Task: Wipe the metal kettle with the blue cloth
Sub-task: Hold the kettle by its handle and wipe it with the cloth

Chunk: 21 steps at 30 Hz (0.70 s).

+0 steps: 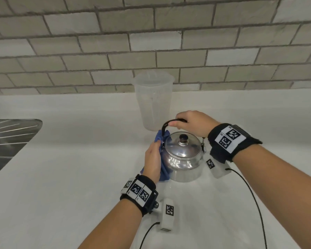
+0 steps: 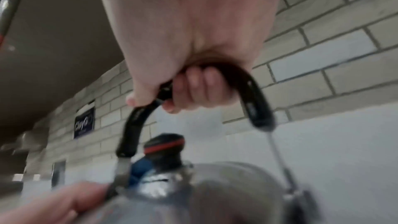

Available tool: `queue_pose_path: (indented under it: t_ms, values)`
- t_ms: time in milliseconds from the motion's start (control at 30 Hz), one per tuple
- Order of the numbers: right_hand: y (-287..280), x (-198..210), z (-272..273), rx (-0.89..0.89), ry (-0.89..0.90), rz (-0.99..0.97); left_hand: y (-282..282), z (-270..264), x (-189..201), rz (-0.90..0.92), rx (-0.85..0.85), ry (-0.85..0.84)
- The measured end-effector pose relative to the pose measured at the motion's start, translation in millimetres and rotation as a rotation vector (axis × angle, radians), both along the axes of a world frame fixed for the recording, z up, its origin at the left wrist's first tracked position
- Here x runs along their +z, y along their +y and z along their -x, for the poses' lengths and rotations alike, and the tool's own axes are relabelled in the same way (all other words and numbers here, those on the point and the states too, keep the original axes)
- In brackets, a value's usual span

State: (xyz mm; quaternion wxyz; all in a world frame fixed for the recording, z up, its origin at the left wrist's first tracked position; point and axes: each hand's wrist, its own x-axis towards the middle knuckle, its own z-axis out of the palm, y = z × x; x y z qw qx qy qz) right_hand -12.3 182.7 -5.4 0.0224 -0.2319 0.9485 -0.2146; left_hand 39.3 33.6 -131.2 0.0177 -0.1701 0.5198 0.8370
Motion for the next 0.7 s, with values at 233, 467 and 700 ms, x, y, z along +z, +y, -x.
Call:
queue_pose_path:
  t_ms: [233, 467, 700]
  values:
    - [-3, -12, -3, -0.328, -0.084, 0.117, 10, -2, 5, 0.232, 0.058, 0.038]
    - [-13, -19, 2, -0.534, -0.26, 0.505, 17, -20, -3, 0.31, 0.174, 0.167]
    - [-12, -3, -6, -0.359, -0.469, 0.885, 15, -37, -1, 0.594, 0.175, 0.174]
